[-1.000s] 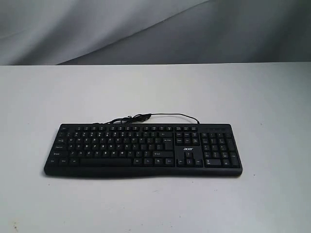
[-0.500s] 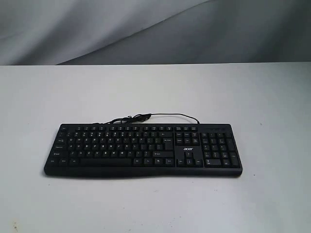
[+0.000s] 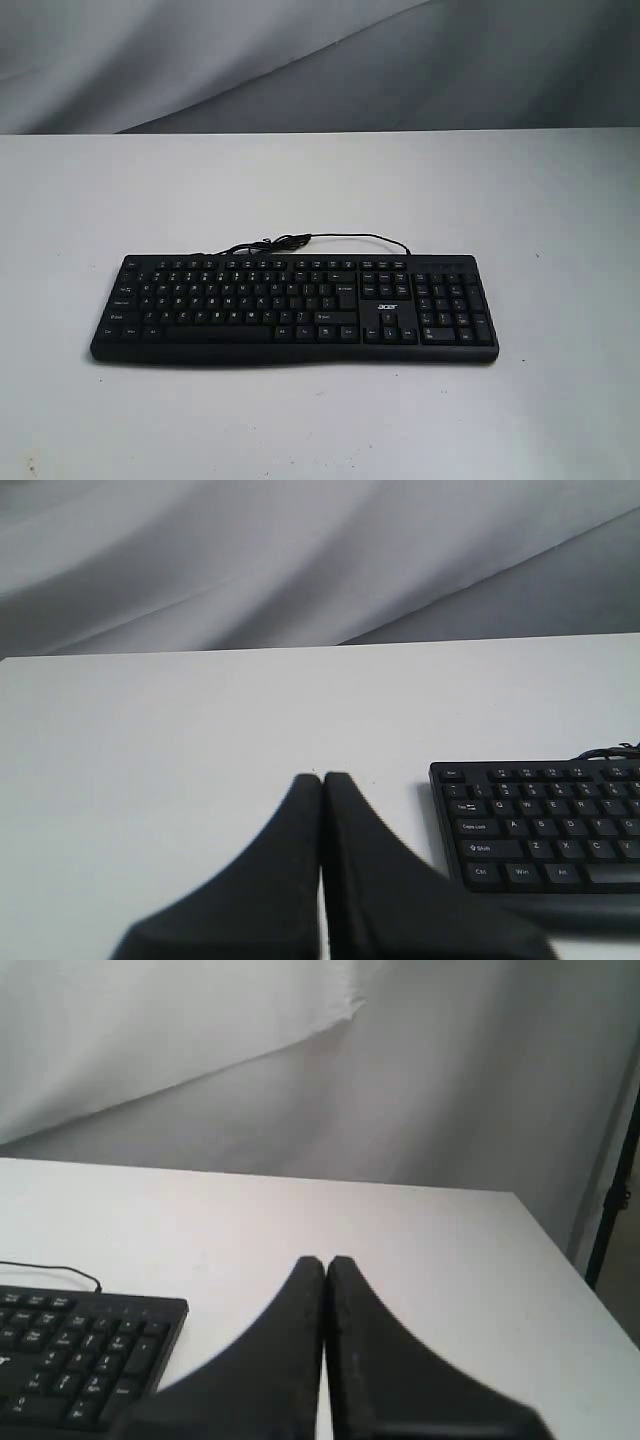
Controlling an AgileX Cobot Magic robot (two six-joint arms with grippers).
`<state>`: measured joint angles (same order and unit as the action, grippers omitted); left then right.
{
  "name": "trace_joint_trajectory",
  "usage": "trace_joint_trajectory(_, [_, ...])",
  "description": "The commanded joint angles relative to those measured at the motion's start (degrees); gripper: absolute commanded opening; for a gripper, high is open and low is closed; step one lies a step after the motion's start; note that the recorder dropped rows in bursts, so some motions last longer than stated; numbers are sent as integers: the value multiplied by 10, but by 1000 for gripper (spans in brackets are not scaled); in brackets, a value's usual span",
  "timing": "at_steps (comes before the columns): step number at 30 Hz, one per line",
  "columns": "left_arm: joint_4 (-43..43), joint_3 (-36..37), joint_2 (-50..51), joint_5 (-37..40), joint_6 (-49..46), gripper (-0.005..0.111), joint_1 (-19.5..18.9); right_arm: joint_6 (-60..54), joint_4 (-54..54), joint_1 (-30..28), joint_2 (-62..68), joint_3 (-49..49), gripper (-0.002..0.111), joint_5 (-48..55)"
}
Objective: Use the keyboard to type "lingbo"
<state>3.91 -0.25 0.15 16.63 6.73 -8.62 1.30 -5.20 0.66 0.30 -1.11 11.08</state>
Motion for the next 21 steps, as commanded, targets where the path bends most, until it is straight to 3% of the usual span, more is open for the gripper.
trace_joint_trajectory(1, [-5,2,-1,-3,2,1,-1,1,8,-2,-3,11,0,12])
trace_joint_trajectory(21, [-5,2,-1,-3,2,1,-1,1,10,-1,-3,11,0,62])
